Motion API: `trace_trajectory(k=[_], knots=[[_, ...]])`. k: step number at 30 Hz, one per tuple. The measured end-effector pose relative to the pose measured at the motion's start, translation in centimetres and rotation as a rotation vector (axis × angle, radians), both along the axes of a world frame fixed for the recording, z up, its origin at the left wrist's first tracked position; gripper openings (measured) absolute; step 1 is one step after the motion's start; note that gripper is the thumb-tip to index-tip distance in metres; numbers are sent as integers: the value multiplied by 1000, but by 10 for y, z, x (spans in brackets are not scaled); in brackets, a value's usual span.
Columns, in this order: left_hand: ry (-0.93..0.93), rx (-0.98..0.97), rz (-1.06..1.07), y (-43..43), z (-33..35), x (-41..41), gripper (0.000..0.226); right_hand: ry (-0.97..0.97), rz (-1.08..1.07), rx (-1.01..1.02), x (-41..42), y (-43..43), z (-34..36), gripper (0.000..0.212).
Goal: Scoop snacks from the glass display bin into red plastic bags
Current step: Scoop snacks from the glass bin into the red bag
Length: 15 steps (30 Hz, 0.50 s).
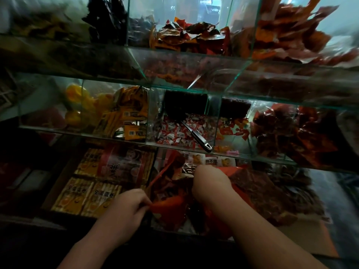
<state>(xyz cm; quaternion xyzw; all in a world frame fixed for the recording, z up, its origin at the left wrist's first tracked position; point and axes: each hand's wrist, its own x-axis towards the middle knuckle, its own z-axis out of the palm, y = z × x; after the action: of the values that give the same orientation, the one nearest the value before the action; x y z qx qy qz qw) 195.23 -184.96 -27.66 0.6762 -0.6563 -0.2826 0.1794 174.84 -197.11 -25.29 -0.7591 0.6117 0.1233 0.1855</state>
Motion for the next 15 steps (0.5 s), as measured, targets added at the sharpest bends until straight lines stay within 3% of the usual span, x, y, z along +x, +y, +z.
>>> trace_trajectory(k=[7, 9, 12, 15], knots=[[-126, -38, 82, -10, -4, -13, 6, -66, -188, 167, -51, 30, -8, 10], [-150, -38, 88, -16, -3, -25, 23, -57, -167, 191, -58, 38, -2, 22], [-164, -150, 133, -24, 3, -46, 34, -207, -135, -40, -60, 43, 17, 33], [-114, -278, 139, -32, 9, -67, 18, -476, -139, -514, -56, 32, 41, 41]])
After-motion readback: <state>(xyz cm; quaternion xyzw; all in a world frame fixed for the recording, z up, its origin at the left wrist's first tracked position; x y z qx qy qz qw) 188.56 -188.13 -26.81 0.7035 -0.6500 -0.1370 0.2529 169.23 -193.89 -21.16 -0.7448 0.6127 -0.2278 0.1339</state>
